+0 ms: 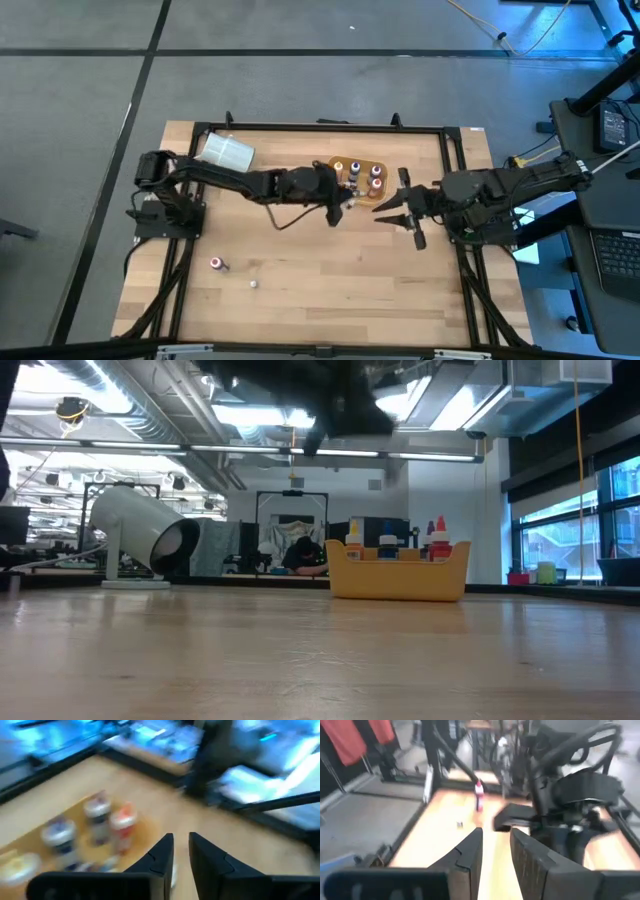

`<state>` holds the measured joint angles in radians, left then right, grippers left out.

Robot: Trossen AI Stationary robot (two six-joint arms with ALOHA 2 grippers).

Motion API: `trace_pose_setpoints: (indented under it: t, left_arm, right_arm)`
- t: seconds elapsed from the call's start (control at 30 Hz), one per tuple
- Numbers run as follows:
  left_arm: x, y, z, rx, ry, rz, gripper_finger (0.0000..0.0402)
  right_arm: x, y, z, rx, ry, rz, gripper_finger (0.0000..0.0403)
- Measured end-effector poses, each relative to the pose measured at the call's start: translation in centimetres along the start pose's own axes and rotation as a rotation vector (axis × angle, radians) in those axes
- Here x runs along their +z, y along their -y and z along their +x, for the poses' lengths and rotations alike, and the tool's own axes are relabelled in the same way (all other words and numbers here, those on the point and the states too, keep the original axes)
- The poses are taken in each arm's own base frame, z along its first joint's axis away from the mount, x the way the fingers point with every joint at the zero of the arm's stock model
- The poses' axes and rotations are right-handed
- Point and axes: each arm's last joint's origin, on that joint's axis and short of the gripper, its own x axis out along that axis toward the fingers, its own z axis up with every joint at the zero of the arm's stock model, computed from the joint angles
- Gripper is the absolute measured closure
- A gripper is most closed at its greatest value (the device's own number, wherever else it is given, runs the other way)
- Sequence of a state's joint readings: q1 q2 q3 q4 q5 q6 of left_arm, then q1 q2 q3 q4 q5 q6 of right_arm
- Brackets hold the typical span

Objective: Pick & Place food coloring
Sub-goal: Put the small green food coloring bottle into the yellow bin

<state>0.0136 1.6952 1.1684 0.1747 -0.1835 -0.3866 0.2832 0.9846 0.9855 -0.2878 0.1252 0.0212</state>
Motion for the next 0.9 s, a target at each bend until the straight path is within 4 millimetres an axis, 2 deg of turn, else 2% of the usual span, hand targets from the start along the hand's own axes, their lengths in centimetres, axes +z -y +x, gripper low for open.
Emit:
trace_pose_setpoints:
  t: [0.13, 0.3, 0.43, 0.53, 0.63, 0.73, 0.9]
  left_arm:
    - [-1.4, -2.3, 2.1, 0.136, -0.015, 0.012, 0.0361]
    - [-3.2, -5.0, 4.5, 0.220, -0.053, -0.004, 0.0384]
    - [-4.4, -6.5, 5.6, 0.220, -0.108, -0.037, 0.0398]
    - [-4.6, -6.6, 5.9, 0.161, -0.132, -0.046, 0.0400]
    - [-4.5, -6.2, 5.8, 0.105, -0.144, -0.030, 0.0395]
    - [-3.3, -5.1, 4.8, 0.044, -0.116, 0.015, 0.0390]
    - [-0.5, -3.1, 1.0, 0.087, -0.094, 0.040, 0.0387]
  right_arm:
    - [-0.7, 0.1, -0.1, -0.028, -0.074, 0.003, 0.0302]
    - [-1.3, 0.1, 0.0, -0.039, -0.135, 0.006, 0.0302]
    - [-1.8, 0.2, -0.1, -0.050, -0.183, 0.003, 0.0302]
    - [-2.1, 0.2, -0.1, -0.051, -0.217, 0.003, 0.0302]
    - [-2.6, 0.2, 0.0, -0.055, -0.266, 0.017, 0.0302]
    - [-3.1, 0.1, 0.5, -0.056, -0.315, 0.004, 0.0302]
    - [-3.6, -0.1, 2.1, -0.058, -0.345, -0.002, 0.0301]
